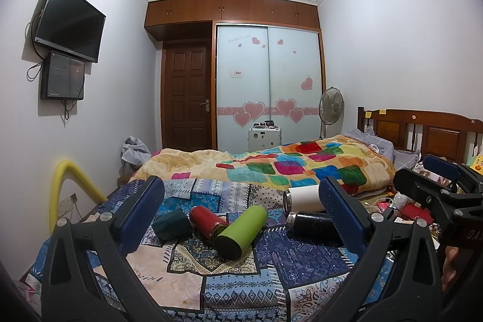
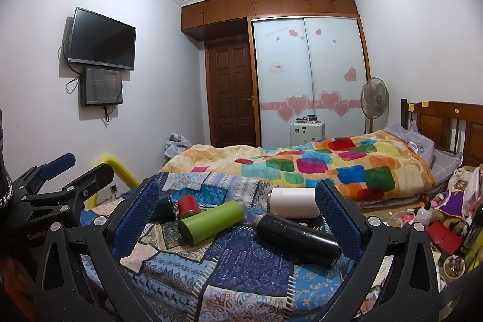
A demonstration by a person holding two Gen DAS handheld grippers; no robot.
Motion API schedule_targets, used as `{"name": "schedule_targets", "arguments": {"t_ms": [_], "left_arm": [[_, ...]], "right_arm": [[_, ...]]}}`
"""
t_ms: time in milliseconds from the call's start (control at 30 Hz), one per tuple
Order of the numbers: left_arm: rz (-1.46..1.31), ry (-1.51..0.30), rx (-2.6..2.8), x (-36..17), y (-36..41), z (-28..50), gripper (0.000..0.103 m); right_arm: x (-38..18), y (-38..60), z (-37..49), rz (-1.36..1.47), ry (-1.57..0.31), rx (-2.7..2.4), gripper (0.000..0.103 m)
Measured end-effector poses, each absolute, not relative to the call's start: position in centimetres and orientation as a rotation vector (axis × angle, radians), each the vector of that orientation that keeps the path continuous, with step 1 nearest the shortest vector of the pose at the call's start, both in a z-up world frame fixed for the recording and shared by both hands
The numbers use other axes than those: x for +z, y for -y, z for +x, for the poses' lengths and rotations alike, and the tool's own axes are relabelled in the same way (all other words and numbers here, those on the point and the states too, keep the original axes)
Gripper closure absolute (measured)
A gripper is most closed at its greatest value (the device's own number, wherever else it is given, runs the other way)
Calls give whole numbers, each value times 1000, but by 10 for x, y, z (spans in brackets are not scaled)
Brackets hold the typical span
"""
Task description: Flip cup upright
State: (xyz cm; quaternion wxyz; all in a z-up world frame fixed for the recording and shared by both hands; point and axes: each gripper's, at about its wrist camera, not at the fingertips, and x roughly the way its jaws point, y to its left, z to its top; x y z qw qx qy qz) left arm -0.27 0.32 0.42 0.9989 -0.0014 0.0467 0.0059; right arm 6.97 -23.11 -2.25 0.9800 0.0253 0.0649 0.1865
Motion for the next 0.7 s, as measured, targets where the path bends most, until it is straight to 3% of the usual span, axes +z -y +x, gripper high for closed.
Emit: {"name": "schedule_targets", "arguments": {"t_ms": [700], "left_arm": [[-5,-94,16,4,-6,-4,0]], "right_arm": [[-21,228,68,52,-127,381,0]]}}
